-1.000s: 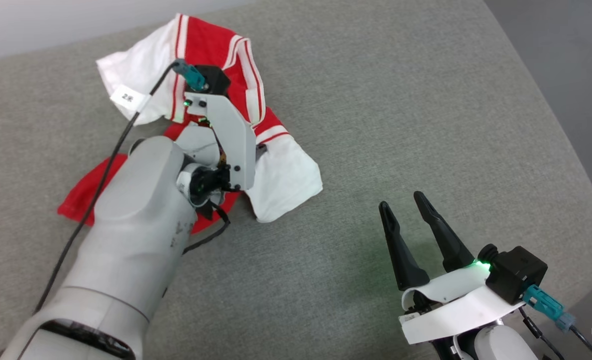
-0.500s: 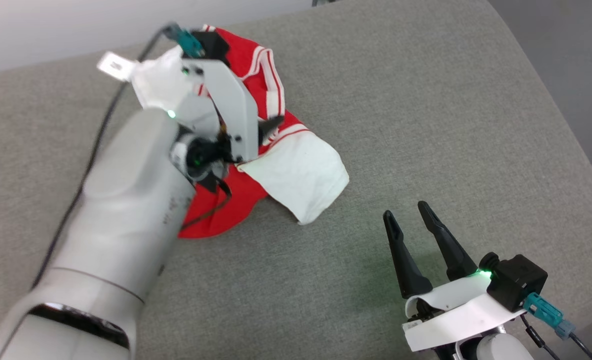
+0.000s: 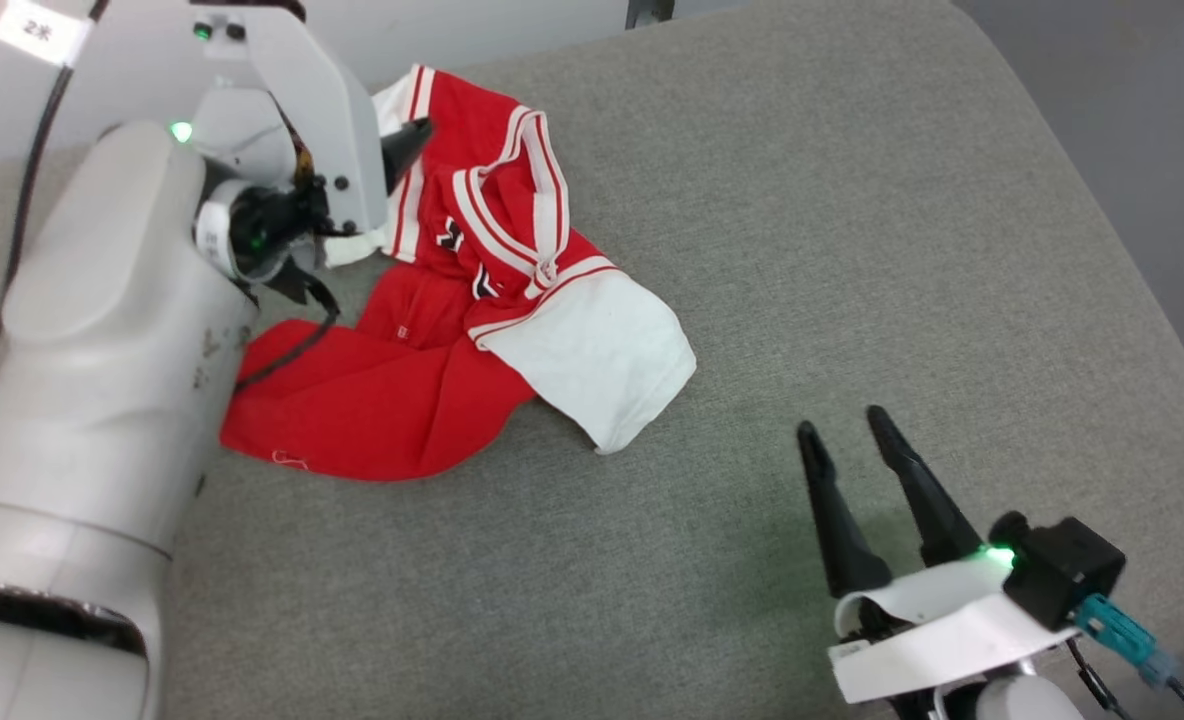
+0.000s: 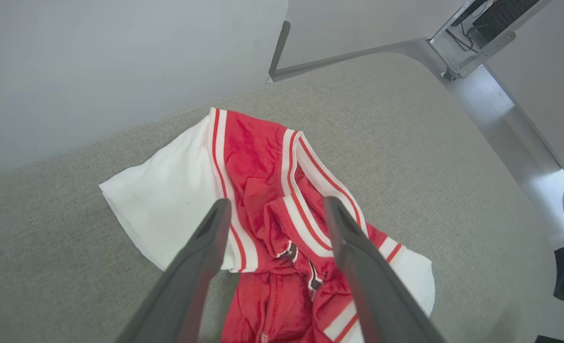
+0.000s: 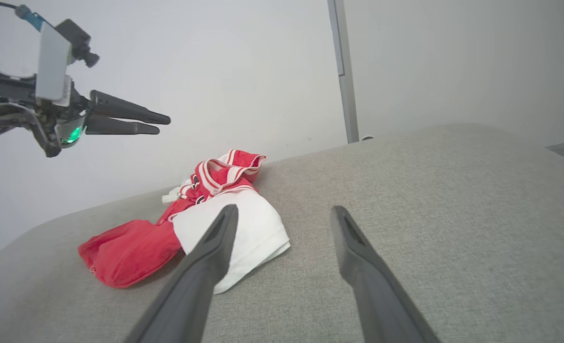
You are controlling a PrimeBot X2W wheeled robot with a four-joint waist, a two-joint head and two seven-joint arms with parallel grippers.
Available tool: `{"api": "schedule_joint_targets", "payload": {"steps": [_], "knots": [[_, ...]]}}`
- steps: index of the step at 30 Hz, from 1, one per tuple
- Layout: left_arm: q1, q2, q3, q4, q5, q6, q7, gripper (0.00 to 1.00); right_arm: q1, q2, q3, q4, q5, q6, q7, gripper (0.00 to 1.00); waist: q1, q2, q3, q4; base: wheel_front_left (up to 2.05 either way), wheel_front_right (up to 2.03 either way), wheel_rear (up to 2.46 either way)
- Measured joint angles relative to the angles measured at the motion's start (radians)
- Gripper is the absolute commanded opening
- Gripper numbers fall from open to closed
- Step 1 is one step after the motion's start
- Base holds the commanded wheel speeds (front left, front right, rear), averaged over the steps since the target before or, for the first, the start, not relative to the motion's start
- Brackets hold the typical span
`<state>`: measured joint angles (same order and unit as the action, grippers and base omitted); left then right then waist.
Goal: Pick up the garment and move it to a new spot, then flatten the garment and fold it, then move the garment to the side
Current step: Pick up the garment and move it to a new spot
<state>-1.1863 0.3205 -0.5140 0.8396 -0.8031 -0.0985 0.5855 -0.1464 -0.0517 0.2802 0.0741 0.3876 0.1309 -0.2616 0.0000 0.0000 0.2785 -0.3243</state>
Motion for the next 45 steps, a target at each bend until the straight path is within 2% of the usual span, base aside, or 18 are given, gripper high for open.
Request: {"api": "schedule_joint_targets", "payload": {"steps": [3, 11, 21, 29, 32, 33, 35, 36, 42, 45], "knots": [[0.056, -0.004, 0.029, -0.019, -0.035, -0.007, -0.053, 1.0, 0.025, 0.0, -0.027, 0.006, -0.015, 0.0, -0.002, 1.0, 0.0, 0.0, -0.01, 0.014, 0.0, 0.0, 0.0], [0.317, 0.035, 0.074, -0.125, -0.089, -0.009, -0.193, 1.0, 0.062, -0.004, -0.055, 0.031, -0.087, 0.0, -0.002, 1.0, 0.0, 0.0, -0.086, 0.073, 0.0, 0.0, 0.0], [0.666, 0.099, 0.126, -0.335, -0.094, 0.077, -0.369, 1.0, 0.118, -0.069, -0.073, 0.065, -0.085, 0.0, 0.0, 1.0, 0.0, 0.0, -0.185, 0.163, 0.0, 0.0, 0.0], [0.977, 0.121, 0.183, -0.517, -0.132, 0.155, -0.484, 1.0, 0.162, -0.1, -0.085, 0.08, -0.072, 0.0, 0.025, 1.0, 0.0, 0.0, -0.238, 0.227, 0.0, 0.0, 0.0], [1.072, 0.135, 0.188, -0.575, -0.108, 0.203, -0.526, 1.0, 0.168, -0.114, -0.094, 0.077, -0.072, 0.0, 0.029, 1.0, 0.0, 0.0, -0.244, 0.246, 0.0, 0.0, 0.0], [1.072, 0.135, 0.188, -0.575, -0.108, 0.203, -0.526, 1.0, 0.168, -0.114, -0.094, 0.077, -0.072, 0.0, 0.029, 1.0, 0.0, 0.0, -0.244, 0.246, 0.0, 0.0, 0.0], [1.153, 0.137, 0.176, -0.632, -0.071, 0.233, -0.574, 1.0, 0.181, -0.126, -0.112, 0.073, -0.072, 0.0, 0.035, 1.0, 0.0, -0.0001, -0.24, 0.253, 0.0, 0.0, 0.0], [1.153, 0.137, 0.176, -0.632, -0.071, 0.233, -0.574, 1.0, 0.181, -0.126, -0.112, 0.073, -0.072, 0.0, 0.035, 1.0, 0.0, -0.0001, -0.24, 0.253, 0.0, 0.0, 0.0], [1.24, 0.139, 0.172, -0.698, 0.021, 0.266, -0.733, 1.0, 0.183, -0.145, -0.146, 0.061, -0.072, 0.0, 0.044, 1.0, 0.0, 0.0, -0.229, 0.259, 0.0, 0.0, 0.0], [1.26, 0.132, 0.179, -0.704, 0.053, 0.269, -0.804, 1.0, 0.182, -0.151, -0.154, 0.058, -0.072, 0.0, 0.049, 1.0, 0.0, 0.0, -0.228, 0.258, 0.0, 0.0, 0.0]]}}
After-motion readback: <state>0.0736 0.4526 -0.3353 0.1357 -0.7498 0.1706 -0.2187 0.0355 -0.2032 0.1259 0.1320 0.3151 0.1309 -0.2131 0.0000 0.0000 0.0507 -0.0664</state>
